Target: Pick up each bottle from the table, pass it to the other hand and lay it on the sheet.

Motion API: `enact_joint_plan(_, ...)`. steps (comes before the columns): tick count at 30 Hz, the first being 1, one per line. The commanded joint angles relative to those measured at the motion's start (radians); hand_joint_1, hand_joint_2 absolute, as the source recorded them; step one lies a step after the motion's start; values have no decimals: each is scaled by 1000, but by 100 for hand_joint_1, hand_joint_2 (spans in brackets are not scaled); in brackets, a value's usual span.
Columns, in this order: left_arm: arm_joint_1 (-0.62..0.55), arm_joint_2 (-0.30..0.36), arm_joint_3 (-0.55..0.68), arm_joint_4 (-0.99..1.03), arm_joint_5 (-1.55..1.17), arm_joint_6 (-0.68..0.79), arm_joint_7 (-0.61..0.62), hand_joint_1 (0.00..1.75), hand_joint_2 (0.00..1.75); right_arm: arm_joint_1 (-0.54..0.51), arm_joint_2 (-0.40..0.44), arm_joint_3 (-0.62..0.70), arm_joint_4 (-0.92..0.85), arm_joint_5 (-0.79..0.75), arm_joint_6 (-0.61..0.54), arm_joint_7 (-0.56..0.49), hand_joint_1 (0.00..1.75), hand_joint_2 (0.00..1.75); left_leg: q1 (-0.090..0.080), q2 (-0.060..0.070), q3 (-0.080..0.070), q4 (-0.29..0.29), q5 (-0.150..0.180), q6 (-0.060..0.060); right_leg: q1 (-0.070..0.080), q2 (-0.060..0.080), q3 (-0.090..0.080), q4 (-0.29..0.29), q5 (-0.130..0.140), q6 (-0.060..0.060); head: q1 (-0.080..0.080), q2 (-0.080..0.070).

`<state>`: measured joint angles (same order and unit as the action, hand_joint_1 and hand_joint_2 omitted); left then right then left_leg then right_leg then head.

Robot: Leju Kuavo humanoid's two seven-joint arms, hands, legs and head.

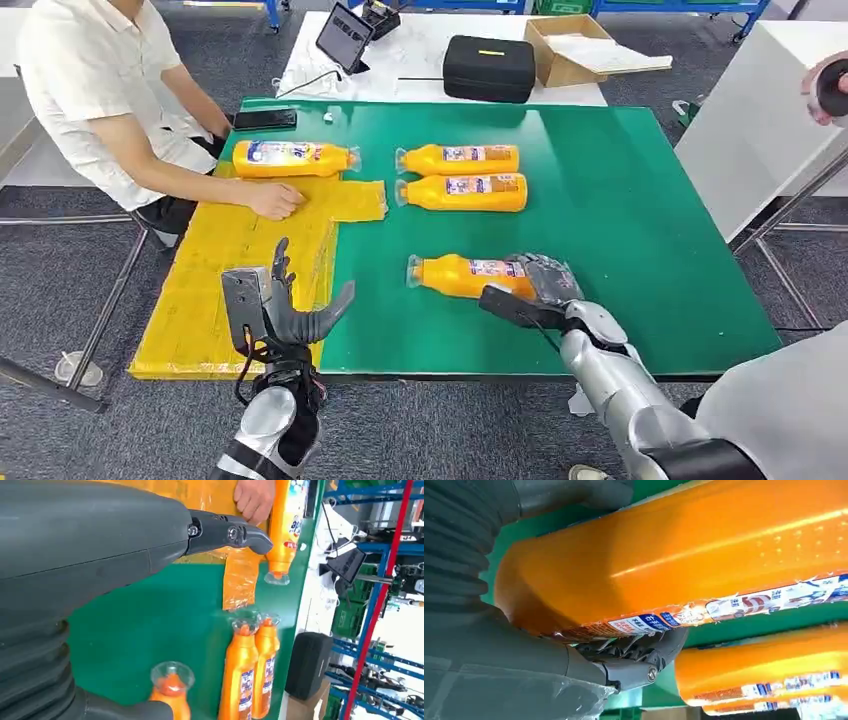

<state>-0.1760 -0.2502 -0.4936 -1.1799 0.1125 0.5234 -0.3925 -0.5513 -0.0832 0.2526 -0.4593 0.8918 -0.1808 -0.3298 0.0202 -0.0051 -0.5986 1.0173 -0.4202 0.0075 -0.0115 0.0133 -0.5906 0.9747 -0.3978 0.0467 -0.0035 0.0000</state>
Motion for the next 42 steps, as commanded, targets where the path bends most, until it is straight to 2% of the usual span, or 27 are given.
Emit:
enact_joint_plan(1, 15, 20, -26, 52, 53, -41, 8, 0, 175, 144, 94, -116, -37, -158, -53, -146, 175, 175, 1, 1, -3, -3, 2, 0, 1, 1, 0, -3, 3, -2, 0, 0)
enact_joint_plan(3, 40, 43, -57, 72, 104, -116, 61, 0, 175, 170, 129, -135, -129, -238, -98, -210, 175, 175, 1, 6, 0, -2, 0, 0, 1, 5, 10, -2, 5, -5, -1, 0)
enact_joint_plan(7, 80, 79, -109, 110, 160, -181, 49, 0, 175, 274, 164, -75, -372, -377, -131, -231, 175, 175, 1, 7, -2, -3, 0, -1, 1, 7, 7, -1, 4, -5, 0, 0)
enact_joint_plan(9, 131, 107, -123, 37, 190, -237, 22, 0, 175, 328, 185, -38, -479, -427, -149, -232, 169, 175, 1, 7, -7, -2, 0, -1, 2, 8, 2, 0, 4, -5, 0, 0)
enact_joint_plan(10, 146, 119, -133, -1, 191, -251, 9, 0, 175, 342, 192, -26, -512, -453, -163, -232, 175, 175, 1, 8, -9, -2, 0, -2, 1, 9, -1, 0, 4, -5, -1, 0)
enact_joint_plan(12, 156, 128, -150, -54, 181, -270, -1, 0, 175, 366, 204, -10, -568, -491, -206, -245, 171, 175, 0, 9, -12, -3, -1, -2, 1, 8, -5, 2, 3, -6, 0, 0)
enact_joint_plan(15, 152, 123, -153, -76, 181, -287, -1, 0, 175, 384, 216, 6, -608, -529, -209, -263, 175, 175, 1, 7, -18, 0, -1, -2, 1, 6, -9, 4, 1, -6, -1, 0)
enact_joint_plan(19, 150, 123, -152, -75, 181, -288, -1, 0, 175, 385, 215, 6, -609, -530, -210, -263, 175, 175, 1, 2, -26, 0, 1, -1, 1, 3, -16, 4, 2, -5, 0, 0)
enact_joint_plan(20, 144, 119, -149, -64, 178, -297, -4, 0, 175, 378, 211, 21, -596, -537, -194, -261, 169, 175, 1, 2, -28, -1, 2, -2, 1, 3, -17, 3, 3, -4, -1, 0)
enact_joint_plan(21, 137, 118, -151, -64, 164, -303, -19, 0, 175, 371, 209, 39, -580, -534, -181, -261, 171, 175, 0, 3, -27, -1, 1, -1, 0, 2, -16, 3, 2, -5, -1, 0)
enact_joint_plan(24, 89, 93, -155, -41, 156, -327, -30, 0, 175, 326, 233, 93, -466, -534, -139, -258, 175, 175, 1, 2, -29, 0, 2, -1, 0, 2, -18, 3, 3, -5, -1, 0)
enact_joint_plan(25, 76, 88, -158, -36, 155, -336, -34, 0, 175, 290, 227, 134, -390, -517, -95, -227, 175, 175, 1, 2, -29, 0, 2, -1, 1, 2, -18, 3, 3, -5, 0, 0)
enact_joint_plan(29, 49, 70, -154, -23, 167, -344, -31, 0, 175, 233, 250, 214, -250, -472, -67, -250, 175, 175, 1, 4, -30, -1, 2, -2, 1, 4, -19, 2, 4, -5, -1, 0)
enact_joint_plan(33, 35, 63, -146, -12, 179, -345, -30, 0, 175, 206, 257, 280, -209, -426, -47, -242, 175, 175, 0, 3, -29, -1, 3, -2, 0, 2, -19, 3, 4, -5, -1, 0)
enact_joint_plan(42, 15, 47, -123, -22, 218, -343, -36, 0, 175, 197, 283, 318, -206, -406, -77, -252, 175, 175, 1, 1, -32, -1, 4, -2, 0, 1, -21, 3, 4, -4, -1, 0)
